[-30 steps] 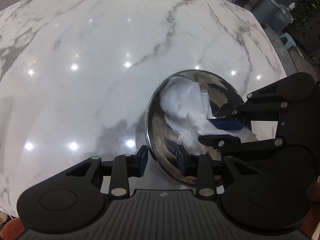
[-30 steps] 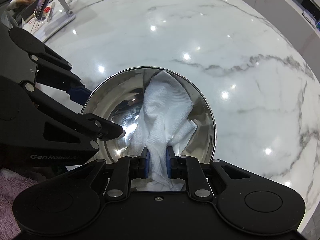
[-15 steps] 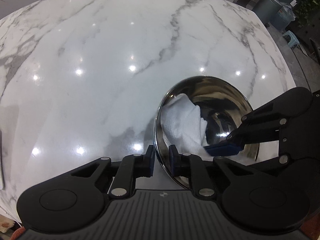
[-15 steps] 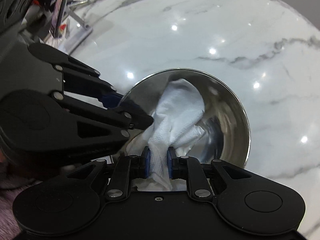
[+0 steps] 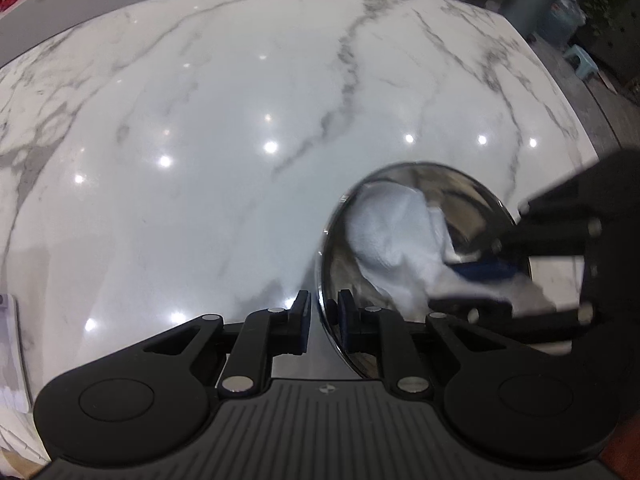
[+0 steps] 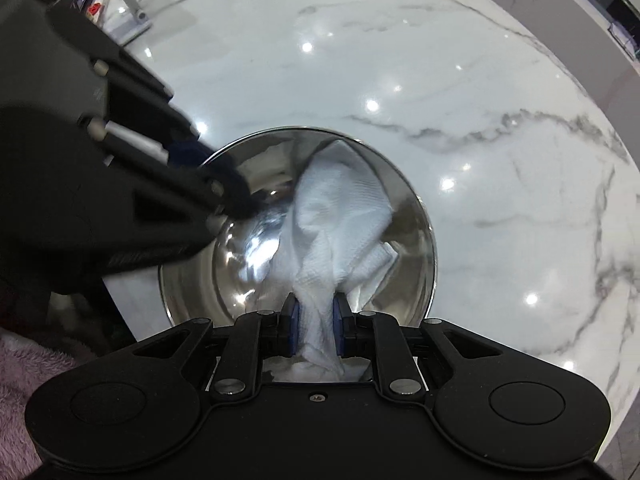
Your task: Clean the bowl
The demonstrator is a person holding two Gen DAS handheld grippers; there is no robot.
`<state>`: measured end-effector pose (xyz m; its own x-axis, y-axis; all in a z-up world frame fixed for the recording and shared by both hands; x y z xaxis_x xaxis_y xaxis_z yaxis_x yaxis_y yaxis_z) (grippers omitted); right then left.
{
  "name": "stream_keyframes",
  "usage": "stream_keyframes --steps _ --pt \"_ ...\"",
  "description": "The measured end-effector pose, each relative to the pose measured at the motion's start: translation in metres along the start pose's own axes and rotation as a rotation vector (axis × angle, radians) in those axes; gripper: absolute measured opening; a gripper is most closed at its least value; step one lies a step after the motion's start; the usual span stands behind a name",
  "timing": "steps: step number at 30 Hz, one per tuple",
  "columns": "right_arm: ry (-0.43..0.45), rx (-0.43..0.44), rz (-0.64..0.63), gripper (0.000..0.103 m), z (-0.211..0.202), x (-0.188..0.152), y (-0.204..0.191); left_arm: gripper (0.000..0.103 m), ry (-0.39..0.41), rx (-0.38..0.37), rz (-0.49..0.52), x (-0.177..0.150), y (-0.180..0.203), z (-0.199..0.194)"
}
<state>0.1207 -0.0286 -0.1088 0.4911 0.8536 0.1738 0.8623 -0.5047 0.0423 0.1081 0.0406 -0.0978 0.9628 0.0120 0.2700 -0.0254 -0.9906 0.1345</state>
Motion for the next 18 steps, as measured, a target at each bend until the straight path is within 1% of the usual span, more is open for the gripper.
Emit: stream_keyframes --steps 4,7,8,10,12,13,16,18 --pt "0.003 0.012 0.02 0.014 0.006 0.008 -0.003 0.015 0.006 -0.014 -0.028 -0.001 -0.003 -0.002" --pt "0.007 0.026 0.039 0.014 0.005 0.009 -0.001 0.025 -0.035 -0.063 -0.038 -0.008 -0.002 -0.001" --pt "0.009 0.033 0.047 0.014 0.007 0.011 -0.001 0.025 -0.045 -0.078 -0.04 -0.01 -0.001 0.0" --pt "0.011 0.04 0.054 0.014 0.005 0.011 0.001 0.025 -0.06 -0.097 -0.045 -0.014 0.002 0.001" --pt "0.014 0.042 0.057 0.014 0.003 0.009 0.003 0.025 -0.064 -0.099 -0.044 -0.016 0.003 0.001" --pt "0.015 0.043 0.058 0.014 0.003 0.008 0.003 0.022 -0.063 -0.095 -0.039 -0.017 0.004 0.001" --pt "0.019 0.052 0.07 0.015 0.002 0.005 0.002 0.02 -0.053 -0.079 -0.026 -0.016 0.006 0.0" --pt "0.02 0.084 0.087 0.015 0.002 0.005 0.001 0.018 -0.048 -0.067 -0.02 -0.015 0.006 0.0"
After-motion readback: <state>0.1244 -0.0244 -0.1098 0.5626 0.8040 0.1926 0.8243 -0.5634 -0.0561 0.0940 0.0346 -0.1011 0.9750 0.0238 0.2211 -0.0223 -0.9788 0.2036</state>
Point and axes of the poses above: each gripper's, at about its wrist camera, not at the fingertips, and z roughly the way its jaws point, y to its right, x to its top, the point moved 5 cm from there along z, roughly the way its jaws point, and after that the axes turned 2 degrees about -y, right-handed, at the moved point
